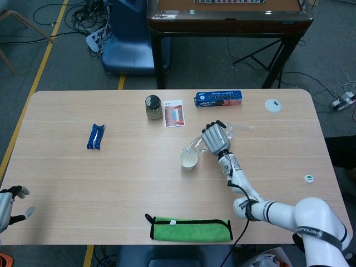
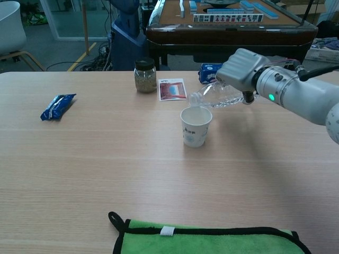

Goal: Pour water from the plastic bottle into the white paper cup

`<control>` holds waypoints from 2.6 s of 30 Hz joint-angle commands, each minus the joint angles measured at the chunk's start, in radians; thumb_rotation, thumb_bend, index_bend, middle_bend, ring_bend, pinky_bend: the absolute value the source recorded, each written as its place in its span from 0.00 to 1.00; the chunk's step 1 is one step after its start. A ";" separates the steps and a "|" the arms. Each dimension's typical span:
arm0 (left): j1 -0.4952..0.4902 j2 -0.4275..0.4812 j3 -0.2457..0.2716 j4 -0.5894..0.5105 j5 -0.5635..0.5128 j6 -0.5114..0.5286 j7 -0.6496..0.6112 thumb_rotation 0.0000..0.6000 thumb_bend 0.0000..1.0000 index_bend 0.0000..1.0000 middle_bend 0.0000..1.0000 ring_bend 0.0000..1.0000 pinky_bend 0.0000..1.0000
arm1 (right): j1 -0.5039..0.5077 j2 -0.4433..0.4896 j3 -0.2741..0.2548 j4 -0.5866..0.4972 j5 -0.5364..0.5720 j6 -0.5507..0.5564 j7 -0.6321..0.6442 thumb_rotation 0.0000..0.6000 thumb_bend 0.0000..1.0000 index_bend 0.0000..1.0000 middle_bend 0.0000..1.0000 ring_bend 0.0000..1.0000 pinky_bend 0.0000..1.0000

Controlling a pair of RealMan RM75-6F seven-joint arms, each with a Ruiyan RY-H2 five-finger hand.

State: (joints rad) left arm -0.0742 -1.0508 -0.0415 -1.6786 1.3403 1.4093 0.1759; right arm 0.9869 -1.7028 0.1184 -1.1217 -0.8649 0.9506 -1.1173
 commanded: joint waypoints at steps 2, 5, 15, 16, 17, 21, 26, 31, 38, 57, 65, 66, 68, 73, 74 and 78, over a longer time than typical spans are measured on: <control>-0.001 -0.001 0.001 0.001 0.000 -0.002 0.003 1.00 0.18 0.45 0.49 0.48 0.68 | 0.002 0.011 -0.003 -0.023 -0.001 0.020 -0.027 1.00 0.34 0.58 0.57 0.46 0.48; -0.001 -0.002 0.001 0.001 0.000 -0.002 0.004 1.00 0.18 0.45 0.49 0.48 0.68 | 0.003 0.020 -0.008 -0.041 0.002 0.035 -0.059 1.00 0.34 0.58 0.57 0.46 0.48; -0.002 -0.003 0.002 0.000 0.000 -0.003 0.009 1.00 0.18 0.45 0.49 0.48 0.68 | 0.006 0.052 -0.014 -0.105 0.034 0.076 -0.147 1.00 0.34 0.58 0.57 0.46 0.48; -0.002 -0.003 0.002 0.000 0.000 -0.003 0.009 1.00 0.18 0.45 0.49 0.48 0.68 | 0.005 0.055 -0.016 -0.109 0.040 0.080 -0.158 1.00 0.34 0.58 0.57 0.46 0.48; -0.002 -0.003 0.002 0.000 0.000 -0.003 0.010 1.00 0.18 0.45 0.49 0.48 0.68 | 0.005 0.057 -0.018 -0.113 0.044 0.084 -0.166 1.00 0.34 0.58 0.57 0.46 0.48; -0.002 -0.004 0.003 0.001 -0.001 -0.004 0.012 1.00 0.18 0.45 0.49 0.48 0.68 | 0.003 0.067 -0.023 -0.131 0.058 0.095 -0.190 1.00 0.34 0.58 0.57 0.46 0.48; -0.003 -0.006 0.004 0.003 -0.001 -0.006 0.015 1.00 0.18 0.45 0.49 0.48 0.68 | 0.003 0.077 -0.030 -0.148 0.064 0.104 -0.209 1.00 0.34 0.58 0.57 0.46 0.48; -0.003 -0.007 0.005 0.003 -0.002 -0.008 0.018 1.00 0.18 0.45 0.49 0.48 0.68 | 0.003 0.086 -0.033 -0.165 0.069 0.115 -0.218 1.00 0.34 0.58 0.57 0.46 0.48; -0.003 -0.007 0.006 0.002 -0.003 -0.009 0.020 1.00 0.18 0.45 0.49 0.48 0.68 | 0.003 0.095 -0.039 -0.179 0.075 0.125 -0.232 1.00 0.34 0.58 0.57 0.46 0.48; -0.004 -0.009 0.007 0.001 -0.005 -0.010 0.025 1.00 0.18 0.46 0.49 0.48 0.68 | 0.001 0.125 -0.058 -0.213 0.093 0.160 -0.282 1.00 0.34 0.58 0.57 0.46 0.48; -0.004 -0.011 0.007 0.002 -0.006 -0.012 0.028 1.00 0.18 0.46 0.49 0.48 0.68 | -0.001 0.133 -0.059 -0.223 0.098 0.167 -0.285 1.00 0.34 0.58 0.56 0.46 0.48; -0.005 -0.011 0.007 0.003 -0.006 -0.011 0.028 1.00 0.18 0.46 0.49 0.48 0.68 | -0.001 0.133 -0.060 -0.223 0.098 0.167 -0.283 1.00 0.34 0.58 0.56 0.46 0.48; -0.005 -0.011 0.007 0.002 -0.006 -0.011 0.029 1.00 0.18 0.46 0.49 0.48 0.68 | -0.002 0.133 -0.060 -0.222 0.098 0.167 -0.280 1.00 0.34 0.58 0.56 0.46 0.48; -0.005 -0.011 0.007 0.003 -0.006 -0.011 0.030 1.00 0.18 0.46 0.49 0.48 0.68 | -0.005 0.130 -0.059 -0.218 0.096 0.164 -0.264 1.00 0.34 0.58 0.56 0.46 0.48; -0.004 -0.011 0.007 0.003 -0.006 -0.011 0.030 1.00 0.18 0.46 0.49 0.48 0.68 | -0.006 0.129 -0.058 -0.217 0.096 0.163 -0.260 1.00 0.34 0.58 0.56 0.46 0.48; -0.004 -0.011 0.007 0.002 -0.007 -0.011 0.030 1.00 0.18 0.46 0.49 0.48 0.68 | -0.010 0.126 -0.057 -0.208 0.095 0.156 -0.240 1.00 0.34 0.58 0.56 0.46 0.48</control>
State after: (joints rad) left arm -0.0786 -1.0613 -0.0342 -1.6765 1.3335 1.3982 0.2056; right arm 0.9779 -1.5759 0.0609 -1.3318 -0.7698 1.1086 -1.3592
